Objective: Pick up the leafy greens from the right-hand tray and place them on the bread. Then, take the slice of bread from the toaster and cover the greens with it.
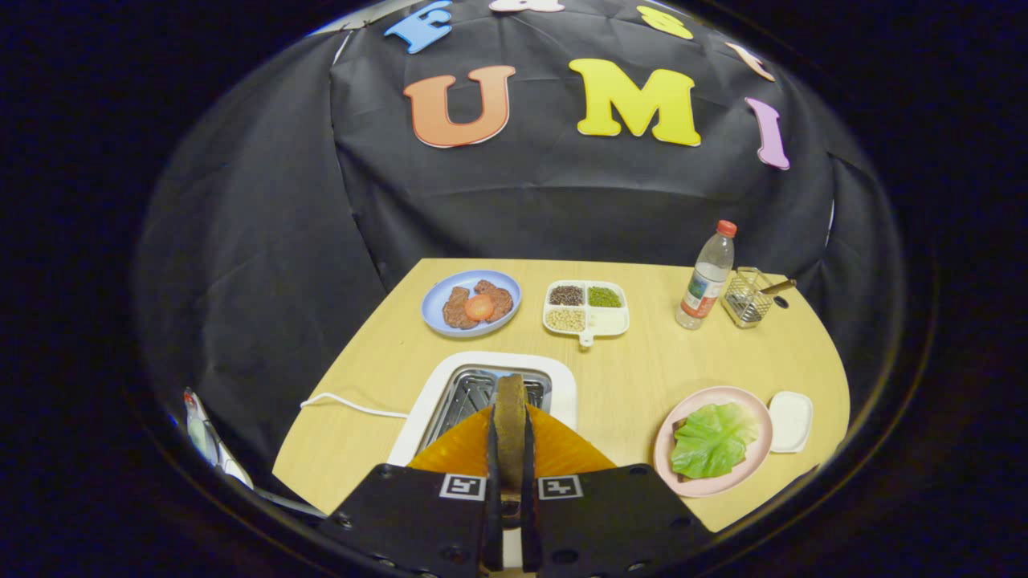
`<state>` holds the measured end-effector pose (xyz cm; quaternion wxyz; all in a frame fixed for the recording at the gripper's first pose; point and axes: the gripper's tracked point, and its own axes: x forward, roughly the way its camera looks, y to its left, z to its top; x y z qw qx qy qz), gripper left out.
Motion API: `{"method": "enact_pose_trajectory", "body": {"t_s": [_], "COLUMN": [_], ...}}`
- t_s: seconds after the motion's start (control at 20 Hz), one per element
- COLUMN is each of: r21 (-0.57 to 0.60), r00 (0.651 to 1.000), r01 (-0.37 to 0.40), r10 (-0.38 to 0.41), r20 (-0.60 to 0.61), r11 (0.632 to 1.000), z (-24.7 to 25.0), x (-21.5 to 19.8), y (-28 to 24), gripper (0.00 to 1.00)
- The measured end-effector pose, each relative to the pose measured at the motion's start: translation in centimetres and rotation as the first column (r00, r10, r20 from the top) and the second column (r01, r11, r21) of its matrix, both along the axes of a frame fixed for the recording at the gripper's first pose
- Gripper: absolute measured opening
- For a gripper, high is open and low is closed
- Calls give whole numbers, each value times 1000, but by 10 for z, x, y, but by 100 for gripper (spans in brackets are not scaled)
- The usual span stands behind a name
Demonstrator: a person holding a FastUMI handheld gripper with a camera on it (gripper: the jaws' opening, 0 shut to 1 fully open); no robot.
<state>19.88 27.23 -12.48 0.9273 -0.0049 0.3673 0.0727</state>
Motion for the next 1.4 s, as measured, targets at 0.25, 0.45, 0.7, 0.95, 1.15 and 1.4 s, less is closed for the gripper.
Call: {"method": "enact_pose_trajectory", "body": {"t_s": [0.25,0.45,0.7,0.95,1.15,1.4], "r21": [28,42,46,99,130,157], "r00": [1000,998,994,987,981,981], "r01": [0,-9,-30,-27,0,70], "r10": [-1,6,26,10,-25,-96], "r20": [24,66,103,160,193,167], "r11": [1000,999,998,995,992,985], "z": [21,51,77,110,132,111], "x": [-7,-11,-16,-21,-12,-5], "y": [1,2,4,-10,-43,-101], "gripper": [9,9,0,0,0,0]}}
